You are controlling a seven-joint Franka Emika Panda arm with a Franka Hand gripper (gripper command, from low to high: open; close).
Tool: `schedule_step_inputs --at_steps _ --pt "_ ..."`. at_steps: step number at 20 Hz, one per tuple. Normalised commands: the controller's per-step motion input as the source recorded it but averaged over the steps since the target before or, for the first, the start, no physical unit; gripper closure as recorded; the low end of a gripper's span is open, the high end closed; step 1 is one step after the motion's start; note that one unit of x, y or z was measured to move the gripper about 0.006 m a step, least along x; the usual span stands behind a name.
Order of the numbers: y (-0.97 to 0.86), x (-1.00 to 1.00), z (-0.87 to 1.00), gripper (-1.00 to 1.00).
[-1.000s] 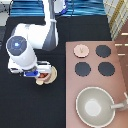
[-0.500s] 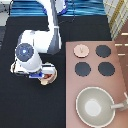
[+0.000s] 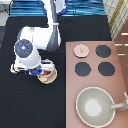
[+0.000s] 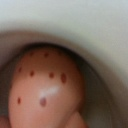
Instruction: Take the lid off the pot, put the pot on the plate, and use the tool to push the pot to the front of the table.
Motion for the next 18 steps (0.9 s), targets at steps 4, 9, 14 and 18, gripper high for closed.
schedule_step_inputs --at_steps 4,9,14,18 --pt "0.01 -0.01 0.53 -1.0" --pt "-0.02 -0.37 0.68 -1.0" --pt "-0.38 -0.55 0.74 -1.0" --pt "-0.61 -0.5 0.44 -1.0"
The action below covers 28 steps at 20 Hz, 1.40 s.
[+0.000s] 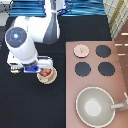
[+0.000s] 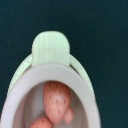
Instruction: Take the lid off the pot, put the pot on the plate, and use the tool to push the pot to the front of the table.
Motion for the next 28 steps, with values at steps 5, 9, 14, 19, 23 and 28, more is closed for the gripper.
schedule_step_inputs --at_steps 5,9,14,19,23,28 --pt "-0.68 -0.58 0.13 -1.0" --pt "-0.7 -0.72 -0.13 -1.0" --pt "-0.62 -0.89 -0.28 -1.0" --pt "-0.58 -0.93 -0.33 -1.0" --pt "-0.49 -1.0 -0.47 -1.0" --pt "-0.59 -0.95 -0.57 -1.0"
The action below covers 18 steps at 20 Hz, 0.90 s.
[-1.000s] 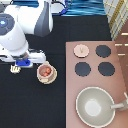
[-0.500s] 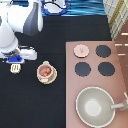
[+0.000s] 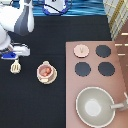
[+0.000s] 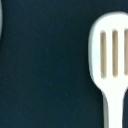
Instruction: Take the lid off the pot, put the pot on the plate, and use the tool to push the pot to the front of the table.
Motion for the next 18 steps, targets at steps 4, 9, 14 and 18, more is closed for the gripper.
schedule_step_inputs --at_steps 4,9,14,18 --pt "-0.63 -0.89 -0.83 -1.0" --pt "-0.15 -0.16 -0.67 -1.0" --pt "0.07 0.11 -0.33 -1.0" --pt "0.04 -0.26 -0.36 -1.0"
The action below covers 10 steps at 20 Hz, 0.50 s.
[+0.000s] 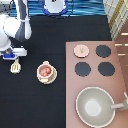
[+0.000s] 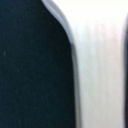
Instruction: Take the lid off the pot, put the pot on the plate, and use the tool to push the pot to the front of the table.
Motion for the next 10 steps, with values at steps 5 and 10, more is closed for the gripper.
schedule_step_inputs --at_steps 5,10 --pt "-0.13 -0.96 -0.39 1.0" --pt "-0.19 -0.79 -0.07 1.0"
